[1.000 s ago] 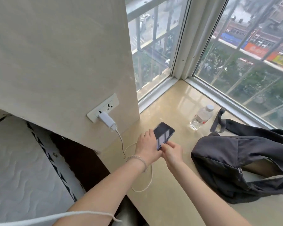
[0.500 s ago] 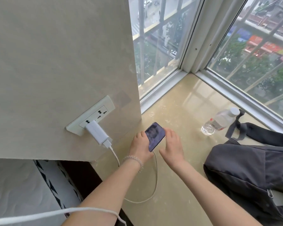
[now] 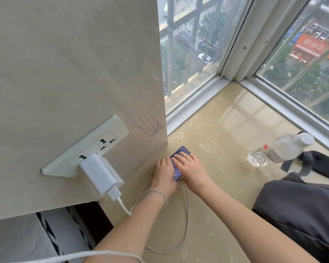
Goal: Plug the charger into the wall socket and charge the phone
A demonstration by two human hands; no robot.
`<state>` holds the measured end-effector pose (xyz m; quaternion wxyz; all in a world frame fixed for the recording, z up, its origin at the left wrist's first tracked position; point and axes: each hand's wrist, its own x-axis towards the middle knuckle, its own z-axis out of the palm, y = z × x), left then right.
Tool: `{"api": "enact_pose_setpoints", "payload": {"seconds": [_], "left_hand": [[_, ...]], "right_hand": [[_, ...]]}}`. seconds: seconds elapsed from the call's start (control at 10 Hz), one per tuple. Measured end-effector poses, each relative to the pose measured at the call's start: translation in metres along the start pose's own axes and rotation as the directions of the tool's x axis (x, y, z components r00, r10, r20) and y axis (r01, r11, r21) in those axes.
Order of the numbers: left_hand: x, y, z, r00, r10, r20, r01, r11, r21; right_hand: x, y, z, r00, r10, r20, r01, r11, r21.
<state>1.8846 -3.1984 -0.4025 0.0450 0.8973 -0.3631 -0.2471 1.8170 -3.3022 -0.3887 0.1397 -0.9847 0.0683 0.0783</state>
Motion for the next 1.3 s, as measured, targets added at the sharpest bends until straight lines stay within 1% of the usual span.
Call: {"api": "enact_pose_setpoints", "payload": {"seconds": [0.1,0.2,0.3,0.4,0.5,0.6,0.7,0.8,0.9,1.0,1.1,1.2,1.3], "left_hand": [[0.000,-0.002,0.001,0.998,-0.052,-0.041,0.044,0.983,-0.180],[0.001,-0.004,0.000,0.999,-0.022,-0.038,0.018,0.994,-0.110],[0.001,-0.006,0.001,0.997,-0.029,-0.066,0.016,0.983,-0.185],[0.002,-0.011,0.000,0.997,-0.034,-0.063,0.020,0.976,-0.218],[0.005,-0.013,0.000,0.997,0.002,-0.079,-0.018,0.979,-0.202],[0.008,-0.015,0.003,0.992,0.017,-0.124,-0.028,0.995,-0.091],[0.010,-0.016,0.005,0.992,0.011,-0.127,-0.021,0.997,-0.075],[0.009,-0.013,0.007,0.993,0.005,-0.118,-0.017,0.995,-0.098],[0.005,-0.011,0.006,0.993,-0.017,-0.118,0.004,0.994,-0.111],[-0.001,-0.006,0.003,0.991,-0.029,-0.128,0.007,0.985,-0.171],[-0.010,0.001,-0.004,0.988,-0.037,-0.150,0.001,0.973,-0.229],[-0.018,0.009,-0.011,0.981,-0.034,-0.192,-0.017,0.966,-0.257],[-0.030,0.021,-0.022,0.982,0.020,-0.189,-0.059,0.978,-0.201]], "right_hand": [[0.004,0.001,0.000,0.999,-0.003,-0.043,0.003,1.000,-0.003],[0.007,0.002,0.000,1.000,-0.009,0.000,0.009,1.000,0.019],[0.006,0.002,-0.003,0.999,-0.007,0.034,0.004,0.996,0.088],[0.005,0.001,-0.002,1.000,-0.001,0.014,-0.001,0.995,0.101],[0.006,0.000,-0.003,1.000,0.000,-0.016,0.002,0.994,0.108],[0.009,0.001,-0.002,0.997,0.004,-0.072,0.001,0.998,0.065],[0.010,0.000,-0.001,0.997,0.018,-0.072,-0.014,0.998,0.060],[0.011,0.003,0.004,0.998,0.033,-0.046,-0.029,0.996,0.085],[0.012,0.002,0.008,0.997,0.054,0.053,-0.060,0.991,0.121],[0.009,0.001,0.007,0.993,0.085,0.083,-0.095,0.988,0.123],[0.002,-0.003,-0.006,0.990,0.133,0.036,-0.137,0.980,0.146],[-0.010,-0.003,-0.019,0.983,0.183,0.016,-0.183,0.975,0.129],[-0.027,-0.006,-0.040,0.965,0.263,-0.015,-0.257,0.954,0.155]]}}
